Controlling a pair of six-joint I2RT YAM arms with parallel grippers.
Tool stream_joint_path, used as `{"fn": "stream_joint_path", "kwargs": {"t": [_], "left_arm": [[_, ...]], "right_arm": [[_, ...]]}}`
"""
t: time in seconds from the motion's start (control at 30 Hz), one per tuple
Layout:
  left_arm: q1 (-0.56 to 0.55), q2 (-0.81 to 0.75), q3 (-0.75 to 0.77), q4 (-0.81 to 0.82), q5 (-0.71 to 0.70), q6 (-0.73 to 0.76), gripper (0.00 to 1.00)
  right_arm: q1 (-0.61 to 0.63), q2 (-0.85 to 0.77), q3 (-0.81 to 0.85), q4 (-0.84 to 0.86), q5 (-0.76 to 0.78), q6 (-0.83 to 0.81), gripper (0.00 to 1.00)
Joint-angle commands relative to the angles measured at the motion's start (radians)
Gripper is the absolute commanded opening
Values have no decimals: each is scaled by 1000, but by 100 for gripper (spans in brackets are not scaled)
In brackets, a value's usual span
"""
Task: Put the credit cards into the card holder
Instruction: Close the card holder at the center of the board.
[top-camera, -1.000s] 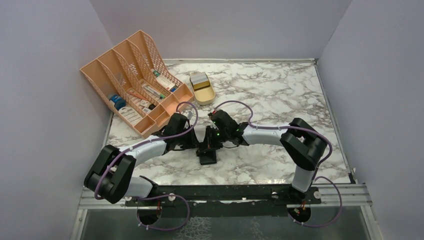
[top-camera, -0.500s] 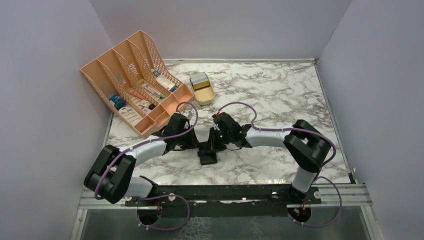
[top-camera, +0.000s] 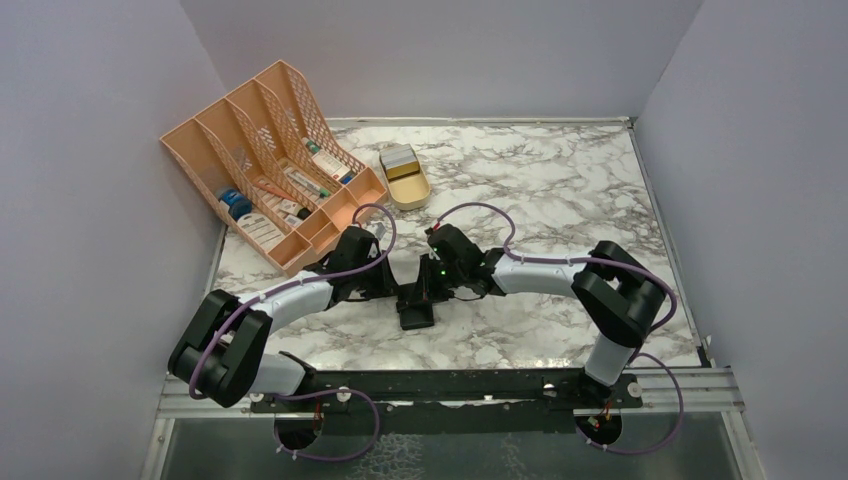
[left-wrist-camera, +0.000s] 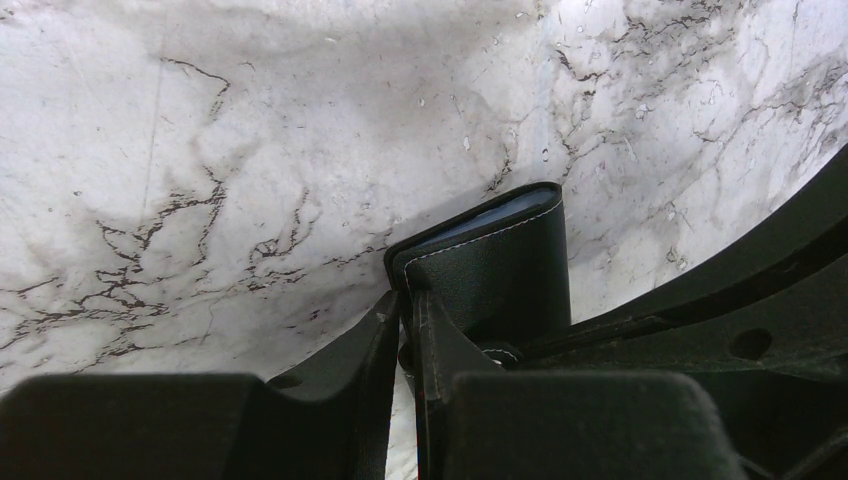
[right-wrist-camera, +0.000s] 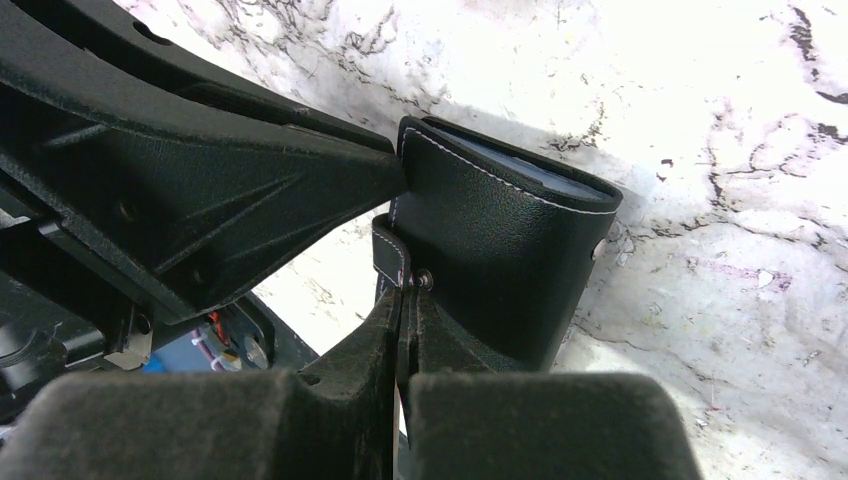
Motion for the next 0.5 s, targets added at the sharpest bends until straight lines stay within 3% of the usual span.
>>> {"fn": "stream_joint_path", "kwargs": {"t": [0.0,0.47], "left_arm": [[3,-5,-14,-25,-14,18,13],[3,-11,-7,-33,-13,20,14]], "right_arm": [[7,-19,-5,-21,35,-12,1],[8,16,-7,-42,46,-15,1]]}}
